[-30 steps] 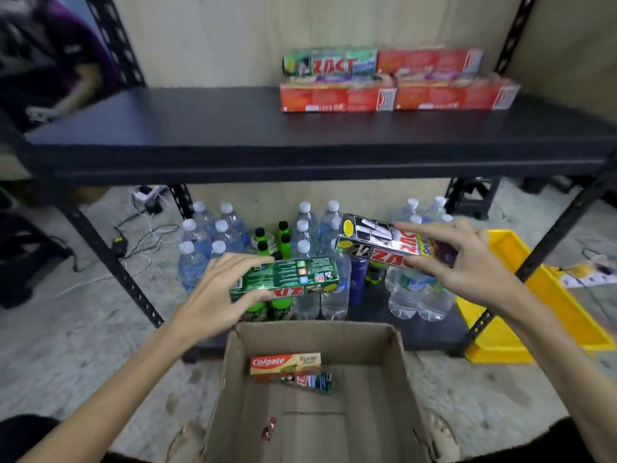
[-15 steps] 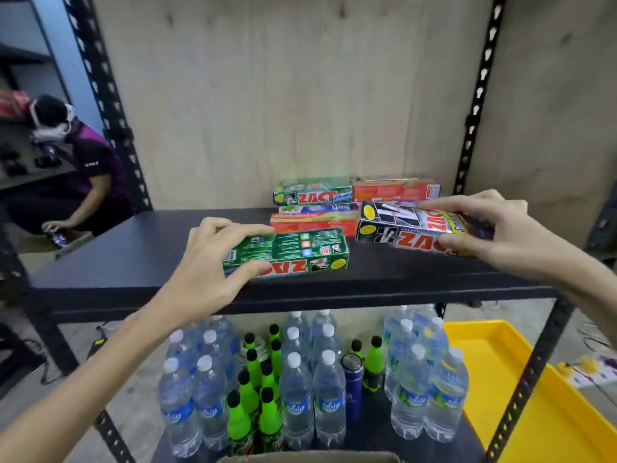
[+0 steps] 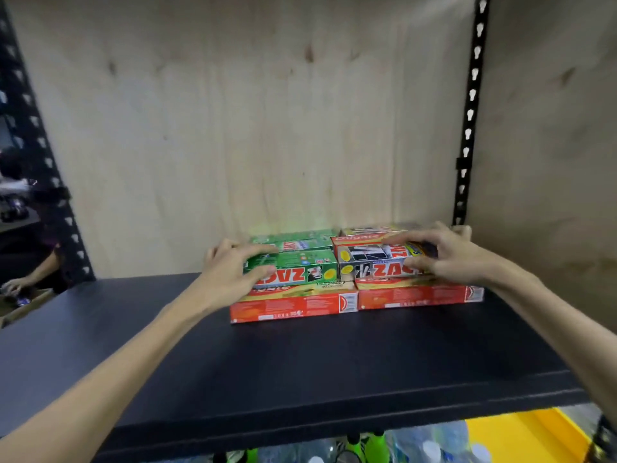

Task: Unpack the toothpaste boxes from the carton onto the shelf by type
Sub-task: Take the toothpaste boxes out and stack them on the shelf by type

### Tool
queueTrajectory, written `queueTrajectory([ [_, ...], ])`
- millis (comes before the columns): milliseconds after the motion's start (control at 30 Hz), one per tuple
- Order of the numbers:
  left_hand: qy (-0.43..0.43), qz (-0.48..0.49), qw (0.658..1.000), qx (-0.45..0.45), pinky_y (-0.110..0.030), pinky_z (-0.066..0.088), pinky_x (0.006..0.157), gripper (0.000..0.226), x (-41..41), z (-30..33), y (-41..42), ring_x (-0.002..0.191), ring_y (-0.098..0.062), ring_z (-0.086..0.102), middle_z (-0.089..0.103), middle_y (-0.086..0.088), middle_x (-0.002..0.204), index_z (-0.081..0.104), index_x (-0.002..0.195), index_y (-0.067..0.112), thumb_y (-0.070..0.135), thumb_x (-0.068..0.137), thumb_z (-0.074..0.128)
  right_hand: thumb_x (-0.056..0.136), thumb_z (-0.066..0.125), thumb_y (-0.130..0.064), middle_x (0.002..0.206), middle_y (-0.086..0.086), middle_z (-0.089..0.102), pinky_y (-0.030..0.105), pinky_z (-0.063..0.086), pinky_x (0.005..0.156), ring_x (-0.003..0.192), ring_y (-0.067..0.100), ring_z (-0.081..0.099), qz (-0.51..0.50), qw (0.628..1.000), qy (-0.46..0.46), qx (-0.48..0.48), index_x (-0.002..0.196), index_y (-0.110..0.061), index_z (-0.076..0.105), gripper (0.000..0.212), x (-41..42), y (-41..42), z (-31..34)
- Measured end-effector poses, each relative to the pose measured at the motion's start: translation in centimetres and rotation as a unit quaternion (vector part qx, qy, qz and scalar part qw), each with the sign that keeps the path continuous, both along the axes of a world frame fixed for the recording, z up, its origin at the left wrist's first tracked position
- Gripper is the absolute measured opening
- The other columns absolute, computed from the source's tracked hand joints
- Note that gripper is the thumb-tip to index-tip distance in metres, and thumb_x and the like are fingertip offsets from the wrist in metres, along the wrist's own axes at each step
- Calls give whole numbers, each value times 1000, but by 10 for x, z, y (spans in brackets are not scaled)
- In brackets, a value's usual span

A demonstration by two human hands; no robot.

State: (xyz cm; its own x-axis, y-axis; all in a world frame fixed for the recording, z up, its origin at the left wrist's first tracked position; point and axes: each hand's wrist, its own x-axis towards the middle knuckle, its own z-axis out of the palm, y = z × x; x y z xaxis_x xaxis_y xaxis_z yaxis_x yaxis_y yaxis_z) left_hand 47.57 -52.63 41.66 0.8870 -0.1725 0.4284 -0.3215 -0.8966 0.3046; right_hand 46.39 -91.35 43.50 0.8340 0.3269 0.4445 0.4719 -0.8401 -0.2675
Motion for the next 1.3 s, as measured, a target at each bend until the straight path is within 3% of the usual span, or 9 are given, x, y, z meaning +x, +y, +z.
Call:
queueTrajectory([
  [133,-86,-29,995,34,-35,19,102,40,15,-10,-9,124,-11,29,46,17,132,57,137,42,49,97,56,96,64,-38,114,-39,52,45,20,102,112,-18,33,8,1000,-19,1,124,-61,58,37,26,-7,-12],
  [200,-122,-43,990,48,-32,19,99,39,23,-14,-7,124,-9,31,45,18,130,60,133,43,55,97,54,95,63,-42,129,-35,52,45,19,100,123,-5,31,9,999,-45,0,123,-62,58,35,36,-9,-21],
  [333,-111,-50,991,60,-32,19,99,55,29,-17,-4,118,1,24,46,16,129,56,135,47,69,88,38,94,64,-43,130,-26,52,44,23,100,120,7,31,-12,996,-78,29,121,-66,57,36,52,-10,-39],
  [467,-98,-27,993,54,-33,19,102,41,26,-18,-8,128,-6,30,46,12,135,52,139,46,54,99,49,96,61,-44,134,-21,50,35,15,91,119,6,27,-47,995,-90,24,128,-62,55,37,53,-4,-43],
  [633,-113,9,993,14,-42,24,110,55,2,-14,-22,136,-13,37,50,8,142,49,143,36,58,93,57,87,65,-60,141,-9,49,36,19,92,125,15,30,-90,987,-106,76,145,-53,40,64,19,16,-50],
  [733,-148,12,987,-66,-43,27,112,54,-29,-21,-40,135,-13,38,50,10,142,50,141,37,58,92,59,83,72,-57,134,-13,50,36,21,100,129,17,30,-83,974,-87,193,149,-47,34,77,-15,46,-56],
  [1033,-175,13,965,-193,-32,30,106,55,-145,-55,-82,128,-10,39,50,17,132,49,137,38,52,87,67,85,72,-53,117,-25,59,31,24,95,117,8,40,-25,958,-111,264,138,-46,47,59,-127,102,-70],
  [1233,-227,11,945,-237,-25,32,107,49,-248,-124,-83,123,-14,44,49,10,127,52,135,25,34,90,71,90,74,-24,107,-11,56,21,38,91,101,16,48,56,920,-91,376,141,-35,46,60,-220,148,-136],
  [1300,-217,40,944,-245,-25,34,104,47,-273,-166,-78,117,-15,46,50,9,122,53,132,22,34,90,71,91,72,-17,105,-6,54,25,42,88,98,21,50,62,917,-77,387,140,-31,46,57,-241,159,-180],
])
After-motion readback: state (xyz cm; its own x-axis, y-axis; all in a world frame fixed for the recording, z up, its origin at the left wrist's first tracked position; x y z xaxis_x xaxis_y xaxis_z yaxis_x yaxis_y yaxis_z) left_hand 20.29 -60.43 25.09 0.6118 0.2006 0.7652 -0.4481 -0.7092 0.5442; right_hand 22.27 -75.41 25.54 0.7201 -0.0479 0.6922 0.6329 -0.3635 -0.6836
